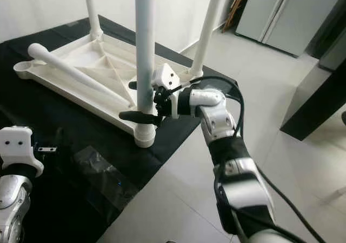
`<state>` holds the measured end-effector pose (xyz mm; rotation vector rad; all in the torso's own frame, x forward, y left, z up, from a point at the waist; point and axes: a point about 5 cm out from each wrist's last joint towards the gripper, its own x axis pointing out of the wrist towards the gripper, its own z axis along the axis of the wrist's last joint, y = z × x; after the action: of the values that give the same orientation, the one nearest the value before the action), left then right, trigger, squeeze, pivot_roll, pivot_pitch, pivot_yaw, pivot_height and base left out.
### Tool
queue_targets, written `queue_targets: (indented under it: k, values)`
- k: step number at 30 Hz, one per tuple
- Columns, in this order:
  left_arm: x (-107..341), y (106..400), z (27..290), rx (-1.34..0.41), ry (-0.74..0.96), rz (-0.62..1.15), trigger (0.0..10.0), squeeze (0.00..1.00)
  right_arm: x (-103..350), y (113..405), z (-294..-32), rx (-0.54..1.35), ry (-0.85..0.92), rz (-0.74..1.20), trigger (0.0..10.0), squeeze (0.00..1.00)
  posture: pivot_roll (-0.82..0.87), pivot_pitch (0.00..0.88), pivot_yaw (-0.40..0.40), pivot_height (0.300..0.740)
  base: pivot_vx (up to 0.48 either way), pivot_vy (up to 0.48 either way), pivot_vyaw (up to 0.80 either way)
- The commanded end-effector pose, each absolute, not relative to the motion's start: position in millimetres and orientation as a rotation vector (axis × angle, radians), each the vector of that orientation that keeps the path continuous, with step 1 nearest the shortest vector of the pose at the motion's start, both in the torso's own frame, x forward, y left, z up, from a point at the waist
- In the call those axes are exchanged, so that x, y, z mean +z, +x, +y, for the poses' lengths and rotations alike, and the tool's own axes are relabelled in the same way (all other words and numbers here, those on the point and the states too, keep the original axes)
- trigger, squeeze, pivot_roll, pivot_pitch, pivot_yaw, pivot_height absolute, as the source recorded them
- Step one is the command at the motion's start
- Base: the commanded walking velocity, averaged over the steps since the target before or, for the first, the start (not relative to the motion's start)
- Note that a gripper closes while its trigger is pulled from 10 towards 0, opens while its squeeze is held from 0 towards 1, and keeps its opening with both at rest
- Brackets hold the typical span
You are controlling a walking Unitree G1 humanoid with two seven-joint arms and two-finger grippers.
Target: Building children table
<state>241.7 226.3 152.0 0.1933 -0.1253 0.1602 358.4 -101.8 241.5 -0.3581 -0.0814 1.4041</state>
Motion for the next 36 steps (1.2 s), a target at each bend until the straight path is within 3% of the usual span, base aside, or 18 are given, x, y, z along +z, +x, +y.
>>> queue_targets:
  k: [1,5,6,7,15,23,24,25,26,29,30,34,36]
  values:
    - [151,239,223,0.157,0.2,-0.12,10.0,0.0,244,359,-103,1.451,-0.362,-0.075,10.0,0.0,0.0,0.109,-0.113,0.74,0.0,0.0,0.0]
    - [151,238,223,0.157,0.202,-0.118,10.0,0.0,251,365,-107,1.467,-0.363,-0.057,10.0,0.0,0.01,0.113,-0.114,0.74,0.0,0.0,0.0]
    - [151,237,223,0.157,0.202,-0.117,10.0,0.0,253,368,-111,1.489,-0.343,-0.038,1.5,0.0,0.01,0.115,-0.116,0.74,0.0,0.0,0.0]
    - [151,236,222,0.157,0.202,-0.117,10.0,0.0,254,369,-114,1.509,-0.335,-0.021,0.0,0.0,0.01,0.115,-0.115,0.74,0.0,0.0,0.0]
    - [150,236,222,0.158,0.203,-0.115,10.0,0.0,250,369,-122,1.553,-0.333,0.013,0.0,0.0,0.01,0.113,-0.114,0.74,0.0,0.0,0.0]
    - [150,236,222,0.158,0.198,-0.115,10.0,0.0,232,366,-134,1.45,-0.332,0.017,0.0,0.0,0.0,0.112,-0.121,0.74,0.0,0.0,0.0]
    - [150,235,222,0.158,0.198,-0.117,10.0,0.0,207,368,-117,1.191,-0.261,0.03,0.0,0.0,-0.01,0.109,-0.134,0.74,0.0,0.0,0.0]
    - [150,235,222,0.158,0.198,-0.117,10.0,0.0,207,368,-117,1.191,-0.261,0.03,0.0,0.0,-0.01,0.109,-0.134,0.74,0.0,0.0,0.0]
    - [150,235,223,0.158,0.198,-0.118,10.0,0.0,191,369,-108,0.99,-0.214,0.046,0.0,0.0,-0.01,0.108,-0.132,0.74,0.0,0.0,0.0]
    - [151,235,223,0.158,0.199,-0.118,10.0,0.0,180,368,-105,0.851,-0.186,0.06,0.0,0.0,-0.01,0.108,-0.132,0.74,0.0,0.0,0.0]
    - [151,235,224,0.159,0.2,-0.118,10.0,0.0,156,353,-97,0.648,-0.11,0.12,0.0,0.0,-0.01,0.113,-0.11,0.74,0.0,0.0,0.0]
    - [151,237,224,0.148,0.2,-0.119,10.0,0.0,150,343,-91,0.546,-0.102,0.117,0.0,0.0,-0.03,0.094,-0.095,0.74,0.0,0.0,0.0]
    - [151,238,220,0.046,0.152,-0.13,10.0,0.0,152,341,-87,0.447,-0.108,0.087,0.0,0.0,-0.03,0.08,-0.112,0.74,0.0,0.0,0.0]
